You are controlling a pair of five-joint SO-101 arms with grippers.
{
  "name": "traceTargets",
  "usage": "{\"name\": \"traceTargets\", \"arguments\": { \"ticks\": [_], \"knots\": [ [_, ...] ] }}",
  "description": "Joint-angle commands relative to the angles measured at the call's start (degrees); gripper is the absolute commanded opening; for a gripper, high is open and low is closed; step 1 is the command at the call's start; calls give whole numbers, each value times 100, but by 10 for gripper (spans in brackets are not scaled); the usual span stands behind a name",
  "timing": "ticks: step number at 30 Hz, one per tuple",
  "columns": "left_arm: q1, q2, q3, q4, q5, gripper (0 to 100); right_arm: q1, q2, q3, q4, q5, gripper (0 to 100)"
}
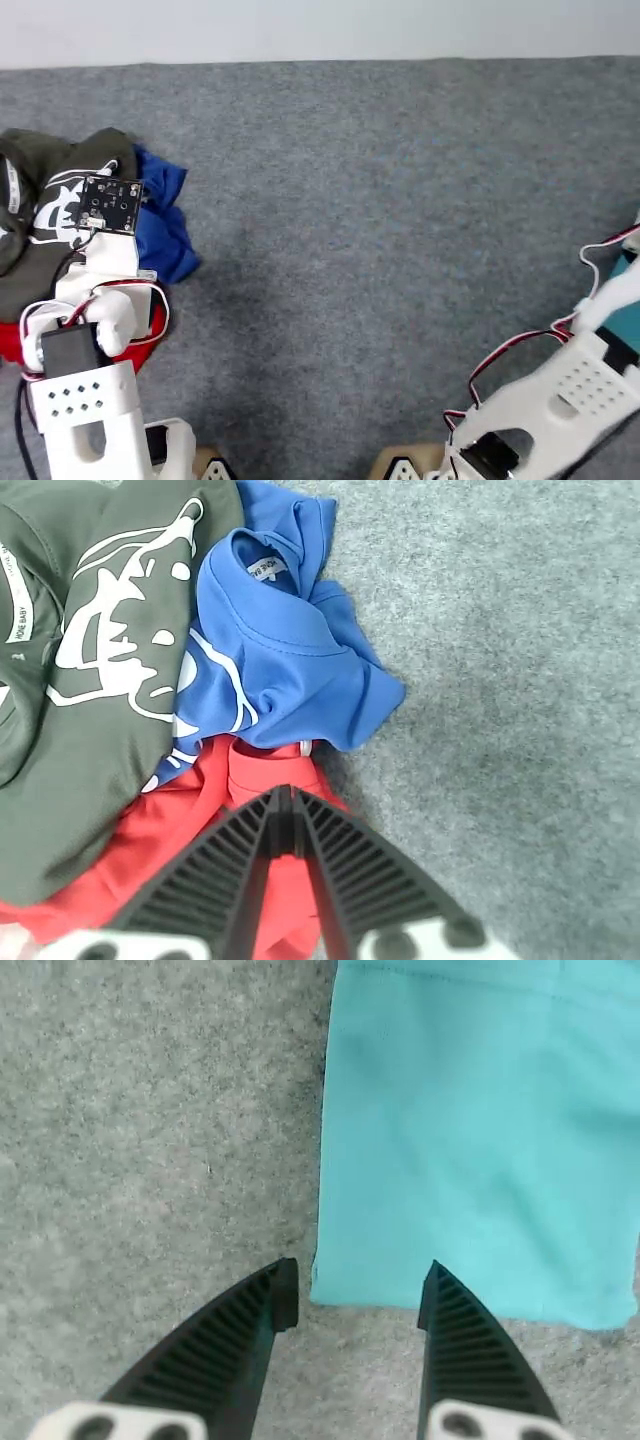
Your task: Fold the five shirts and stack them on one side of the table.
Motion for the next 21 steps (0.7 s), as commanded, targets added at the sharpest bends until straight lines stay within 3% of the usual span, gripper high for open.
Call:
{"name": "traceTargets", "arguments": {
  "ticks": [1, 14, 21],
  "knots": [
    [35, -79, -22, 26, 0, 4, 207, -22, -141, -312, -62, 205],
    [44, -53, -4, 26, -9, 4, 1411, 1174, -141, -1965, -18, 204],
    [44, -97, 409, -132, -9, 4, 1727, 1991, -141, -2870, 695, 204]
  ]
}}
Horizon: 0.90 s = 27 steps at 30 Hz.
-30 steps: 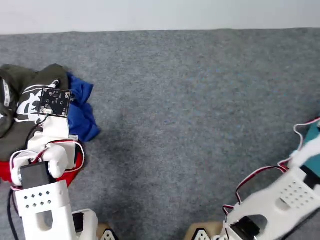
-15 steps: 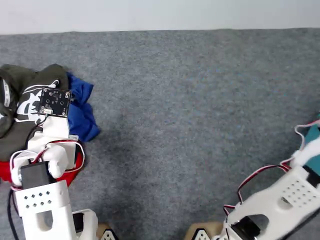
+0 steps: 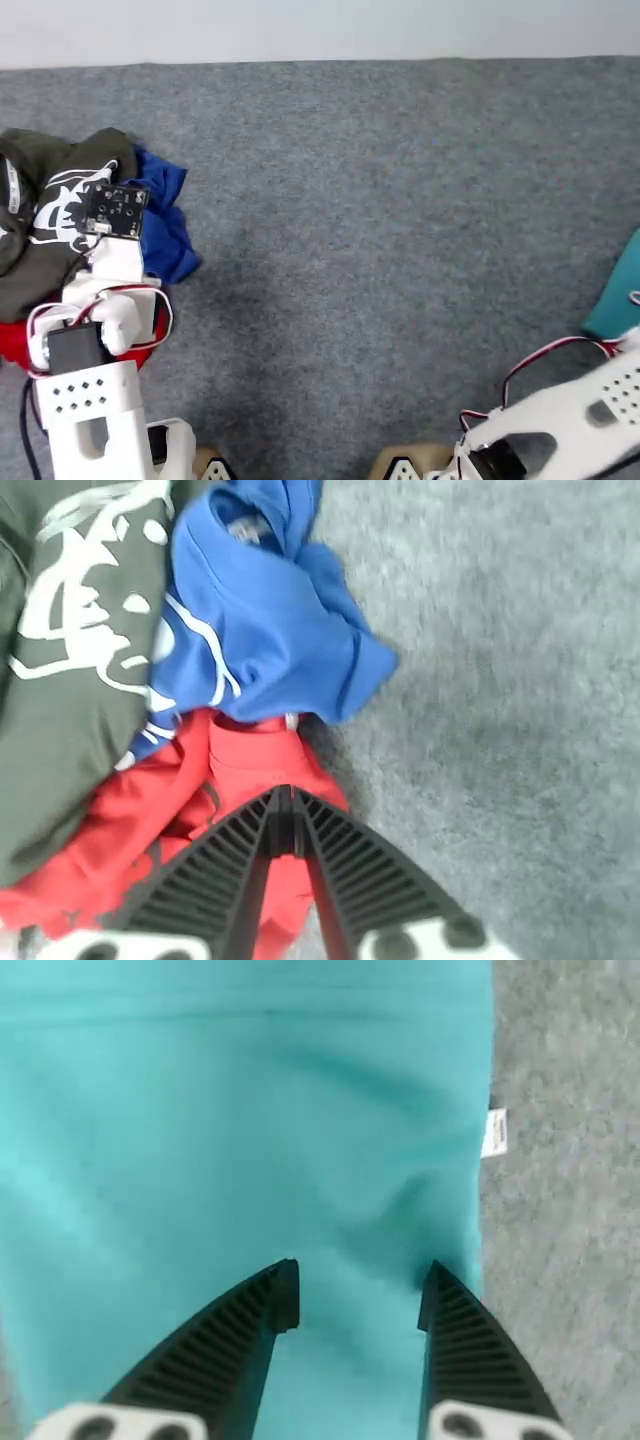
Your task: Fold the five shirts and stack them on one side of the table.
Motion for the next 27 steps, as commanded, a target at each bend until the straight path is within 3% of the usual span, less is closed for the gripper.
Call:
{"name": "traceTargets", "arguments": {
  "ticks": [1, 6, 27],
  "knots": [
    [44, -97, -22, -132, -9, 4, 145, 154, -141, -497, 264, 204],
    [44, -97, -57, -141, -9, 4, 84, 136, -246, -567, 264, 204],
    [44, -97, -66, -141, -9, 4, -1086, -1798, -343, 1455, 255, 204]
  ]
}}
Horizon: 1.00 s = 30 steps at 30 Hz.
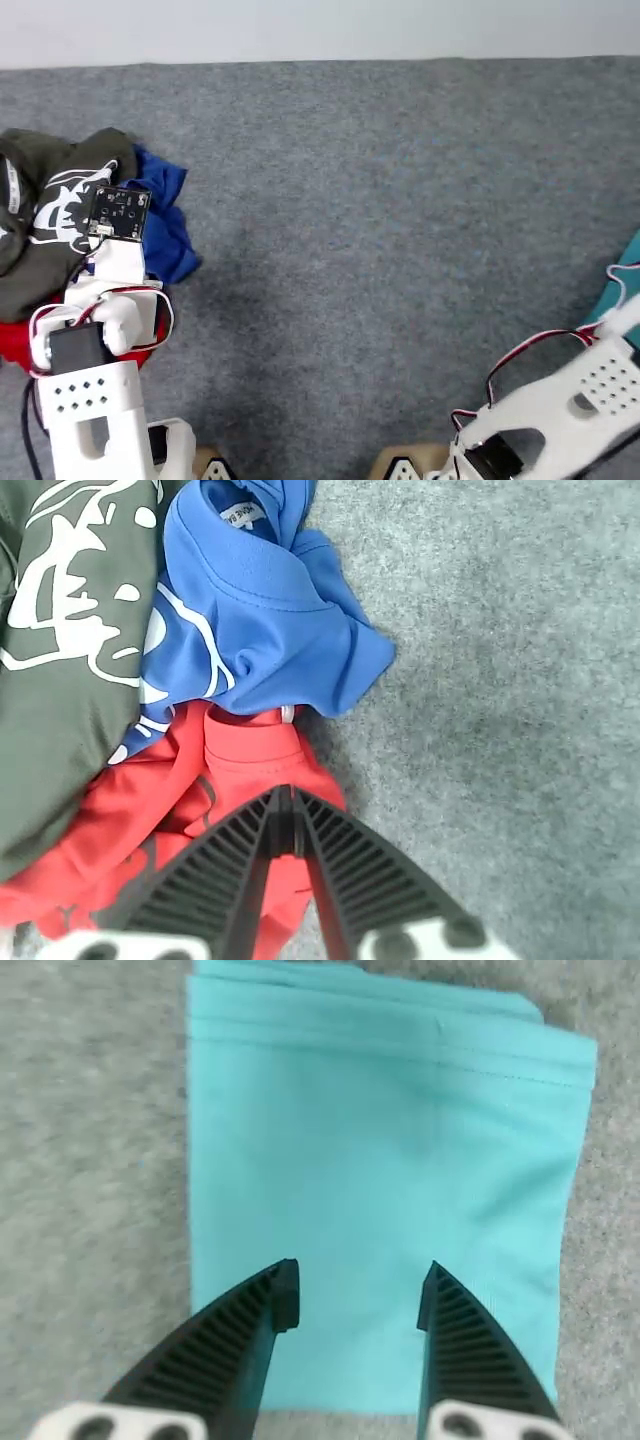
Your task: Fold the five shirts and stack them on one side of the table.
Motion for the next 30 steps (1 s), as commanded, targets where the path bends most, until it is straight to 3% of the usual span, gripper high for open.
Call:
{"name": "traceTargets", "arguments": {
  "ticks": [1, 6, 10, 18, 25, 30],
  "knots": [
    [44, -97, -92, -141, -9, 4, -251, -734, -308, 497, 44, 204],
    [44, -97, -119, -141, -9, 4, -690, -1112, -308, 1710, 44, 185],
    [9, -97, -488, -132, -9, 4, -1007, -1305, -281, 2035, 44, 9],
    [9, -97, -1244, -114, -9, 4, -998, -2176, -53, 2053, -527, 9],
    [-167, -53, -1789, -176, -70, 4, -1138, -4031, 2418, 2053, -703, 9],
    [-774, -44, -1842, -580, -659, 4, -1341, -5684, 4237, 2026, -686, 9]
  ]
}}
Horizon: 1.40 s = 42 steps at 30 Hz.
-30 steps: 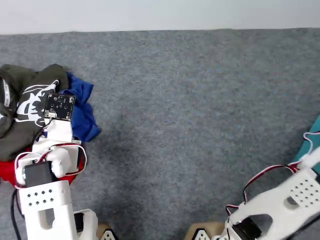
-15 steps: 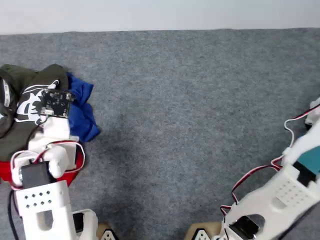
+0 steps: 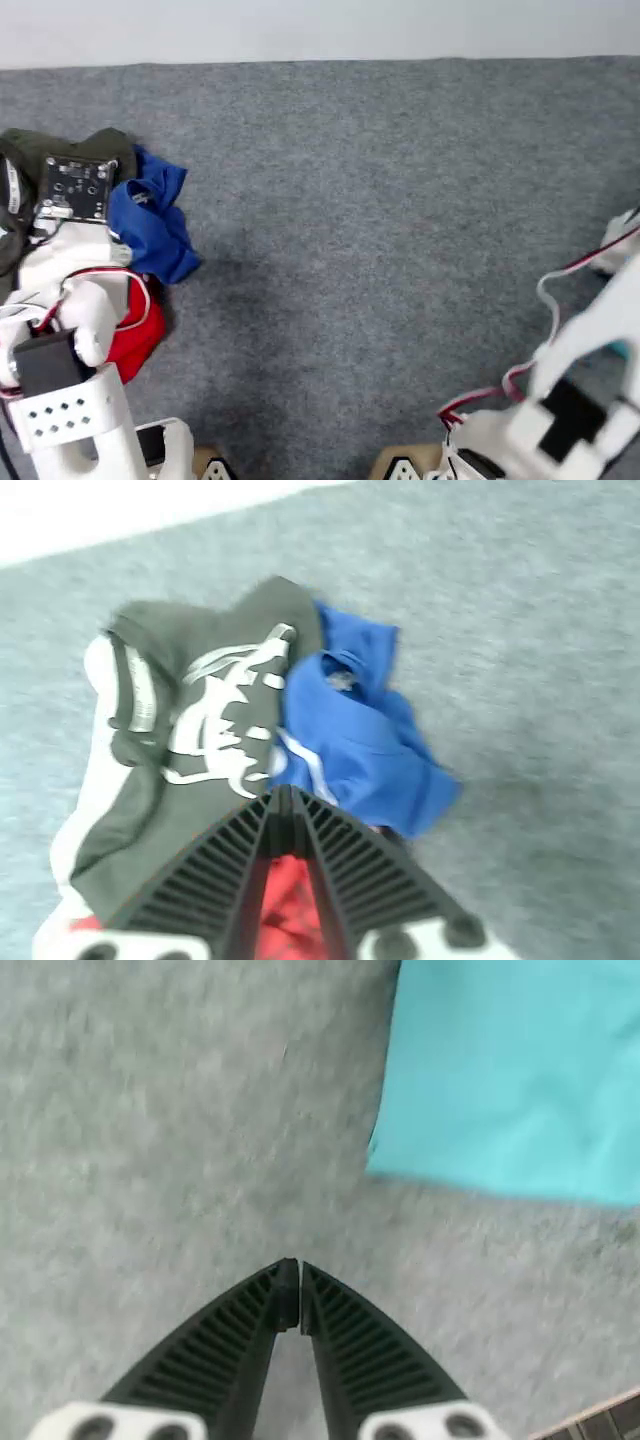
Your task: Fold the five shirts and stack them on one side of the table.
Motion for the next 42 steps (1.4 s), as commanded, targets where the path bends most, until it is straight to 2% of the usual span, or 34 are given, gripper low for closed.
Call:
{"name": "traceTargets", "arguments": {
  "ticks": [1, 8, 13, 25, 32, 38, 42],
  "knots": [
    [-422, -44, -268, -360, -378, 4, -251, -1411, 1064, 215, -44, 9],
    [-642, -18, -251, -976, -756, 5, -426, -2571, 2593, 207, -88, 9],
    [-651, 712, -356, -1310, -756, 5, -426, -2826, 3112, 207, -88, 9],
    [-651, 3033, -2035, -97, -738, 5, -418, -2905, 3191, 215, -88, 9],
    [-932, 4264, -2958, -26, -747, 6, -418, -2905, 3191, 224, -70, 9],
    [-1433, 5073, -3837, 0, -756, 144, -426, -2853, 3191, 224, -70, 9],
    [-1644, 5477, -4171, -9, -756, 181, -426, -2853, 3191, 224, -53, 9]
  ]
}}
